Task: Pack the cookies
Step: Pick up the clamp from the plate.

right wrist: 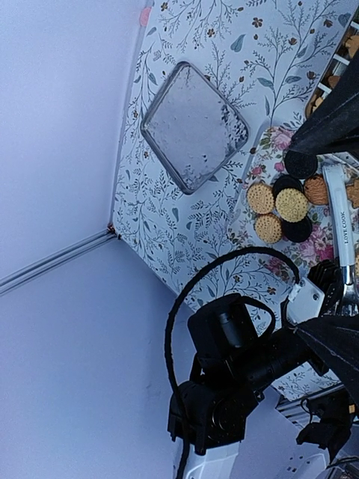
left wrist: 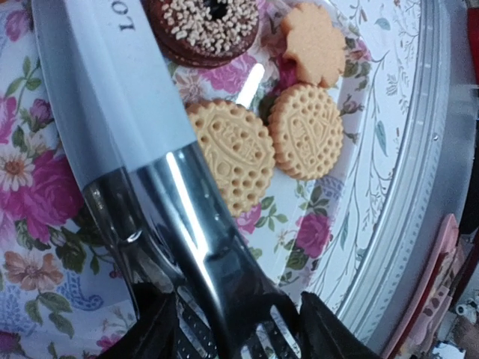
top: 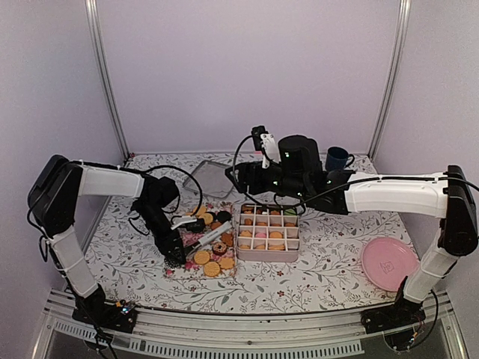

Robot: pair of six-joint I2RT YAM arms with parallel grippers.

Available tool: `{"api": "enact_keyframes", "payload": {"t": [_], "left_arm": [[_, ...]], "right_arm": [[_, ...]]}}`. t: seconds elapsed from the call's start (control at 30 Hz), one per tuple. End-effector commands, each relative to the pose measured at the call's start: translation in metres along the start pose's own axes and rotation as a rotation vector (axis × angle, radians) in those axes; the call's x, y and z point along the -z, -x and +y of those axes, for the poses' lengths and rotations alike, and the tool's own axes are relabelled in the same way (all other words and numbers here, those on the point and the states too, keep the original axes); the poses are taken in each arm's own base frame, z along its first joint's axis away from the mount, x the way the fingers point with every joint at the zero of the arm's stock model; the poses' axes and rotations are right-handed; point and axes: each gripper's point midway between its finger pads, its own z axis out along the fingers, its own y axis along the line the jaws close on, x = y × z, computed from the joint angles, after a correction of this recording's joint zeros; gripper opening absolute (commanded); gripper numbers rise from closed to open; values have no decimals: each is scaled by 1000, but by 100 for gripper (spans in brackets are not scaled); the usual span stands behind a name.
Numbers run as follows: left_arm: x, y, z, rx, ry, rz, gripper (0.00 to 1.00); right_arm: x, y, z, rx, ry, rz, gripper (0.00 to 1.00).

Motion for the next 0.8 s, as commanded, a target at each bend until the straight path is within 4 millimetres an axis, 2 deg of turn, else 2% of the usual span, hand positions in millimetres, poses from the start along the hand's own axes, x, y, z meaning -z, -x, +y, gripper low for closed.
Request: {"api": "enact_keyframes", "payload": {"t": [0.0,0.2,0.4,0.43,0.57,0.77], "left_arm": [[6,9,8,-34,142,22,51],[20,18,5,-51,170,5,38],[18,19,-6,-44,96,5,3],[17,19,-7,-41,90,6,0],[18,19,-11,-38,70,2,0],[31,24,-15,-40,91,-1,0]], "right_arm": [[11,15,7,-4,19,-46,75],[11,15,9,-4,30,-47,74],[11,13,9,-6,37,-42,73],[11,13,9,-7,37,-42,73],[13,17,10,-6,37,-50,73],[13,22,13,1,48,-63,73]]}}
